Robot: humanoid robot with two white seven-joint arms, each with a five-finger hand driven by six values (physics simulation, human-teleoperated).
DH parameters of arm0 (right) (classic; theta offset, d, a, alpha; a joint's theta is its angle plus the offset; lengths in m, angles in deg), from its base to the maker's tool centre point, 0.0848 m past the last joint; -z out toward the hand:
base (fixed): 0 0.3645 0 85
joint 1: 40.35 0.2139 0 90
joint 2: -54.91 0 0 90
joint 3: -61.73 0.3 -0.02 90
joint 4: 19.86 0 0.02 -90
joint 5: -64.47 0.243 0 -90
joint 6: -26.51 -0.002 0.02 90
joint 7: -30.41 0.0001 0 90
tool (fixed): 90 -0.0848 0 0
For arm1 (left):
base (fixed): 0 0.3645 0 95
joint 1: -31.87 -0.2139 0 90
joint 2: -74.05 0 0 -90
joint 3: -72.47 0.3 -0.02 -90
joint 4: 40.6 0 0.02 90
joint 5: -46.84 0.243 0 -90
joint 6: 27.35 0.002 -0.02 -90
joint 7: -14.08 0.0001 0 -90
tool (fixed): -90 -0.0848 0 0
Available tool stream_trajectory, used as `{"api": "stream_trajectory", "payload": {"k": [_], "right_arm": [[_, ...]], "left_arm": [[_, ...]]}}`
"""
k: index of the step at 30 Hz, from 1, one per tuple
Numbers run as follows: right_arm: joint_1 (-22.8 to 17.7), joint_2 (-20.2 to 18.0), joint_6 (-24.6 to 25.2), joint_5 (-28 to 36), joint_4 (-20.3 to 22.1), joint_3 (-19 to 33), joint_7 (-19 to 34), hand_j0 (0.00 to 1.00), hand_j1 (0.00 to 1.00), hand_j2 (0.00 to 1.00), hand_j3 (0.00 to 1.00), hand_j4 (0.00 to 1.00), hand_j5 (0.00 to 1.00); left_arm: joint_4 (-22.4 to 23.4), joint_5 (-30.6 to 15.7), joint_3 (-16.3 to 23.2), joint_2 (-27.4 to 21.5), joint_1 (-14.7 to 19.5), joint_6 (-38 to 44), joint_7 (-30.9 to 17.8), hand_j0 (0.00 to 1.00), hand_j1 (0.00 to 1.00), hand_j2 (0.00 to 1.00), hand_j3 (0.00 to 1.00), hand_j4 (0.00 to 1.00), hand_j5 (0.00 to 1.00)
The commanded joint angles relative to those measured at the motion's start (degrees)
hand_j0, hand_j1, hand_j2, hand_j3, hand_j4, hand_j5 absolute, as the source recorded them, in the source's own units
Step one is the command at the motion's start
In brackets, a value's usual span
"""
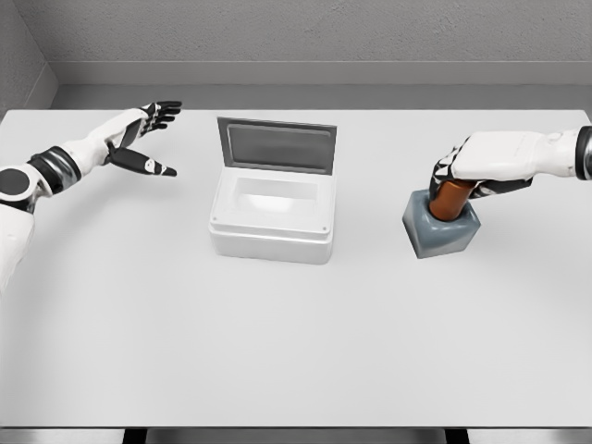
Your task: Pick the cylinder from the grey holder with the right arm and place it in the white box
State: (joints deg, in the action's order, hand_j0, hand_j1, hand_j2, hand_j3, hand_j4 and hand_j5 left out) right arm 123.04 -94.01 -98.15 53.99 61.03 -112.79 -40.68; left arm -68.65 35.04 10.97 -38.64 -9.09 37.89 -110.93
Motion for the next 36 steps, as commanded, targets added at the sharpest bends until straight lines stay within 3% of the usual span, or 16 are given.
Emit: {"api": "stream_trajectory", "payload": {"k": [1,6,11,17,24,36], "right_arm": [[0.0,0.0,-0.3,-0.2,0.1,-0.4,0.3,0.50,0.50,0.50,0.50,0.50,0.50],[0.6,-0.1,-0.3,-0.2,0.2,0.0,0.3,0.43,0.43,0.43,0.43,0.43,0.43],[5.6,-1.1,-0.3,0.5,2.6,0.3,-0.5,0.43,0.43,0.43,0.43,0.43,0.43],[5.5,-0.5,-0.3,1.0,3.9,0.1,-0.6,0.39,0.39,0.39,0.39,0.39,0.39],[6.0,0.1,-0.3,1.9,9.6,1.1,-1.1,0.39,0.39,0.39,0.39,0.39,0.39],[6.8,4.3,-0.3,1.8,11.0,1.1,-1.0,0.39,0.39,0.39,0.39,0.39,0.39]], "left_arm": [[0.0,-0.3,-0.1,0.0,0.1,0.1,0.0,1.00,1.00,1.00,1.00,1.00,1.00],[-0.1,-0.4,-0.2,0.0,0.1,0.1,0.0,1.00,1.00,1.00,1.00,1.00,1.00],[-0.1,-0.4,-0.2,0.0,0.1,0.1,0.0,1.00,1.00,1.00,1.00,1.00,1.00],[0.0,-0.5,-0.3,-0.1,0.1,0.1,0.0,1.00,1.00,1.00,1.00,1.00,1.00],[0.0,-0.5,-0.3,-0.1,0.1,0.1,0.0,1.00,1.00,1.00,1.00,1.00,1.00],[-0.1,-0.5,-0.3,-0.1,0.0,0.1,0.0,1.00,1.00,1.00,1.00,1.00,1.00]]}}
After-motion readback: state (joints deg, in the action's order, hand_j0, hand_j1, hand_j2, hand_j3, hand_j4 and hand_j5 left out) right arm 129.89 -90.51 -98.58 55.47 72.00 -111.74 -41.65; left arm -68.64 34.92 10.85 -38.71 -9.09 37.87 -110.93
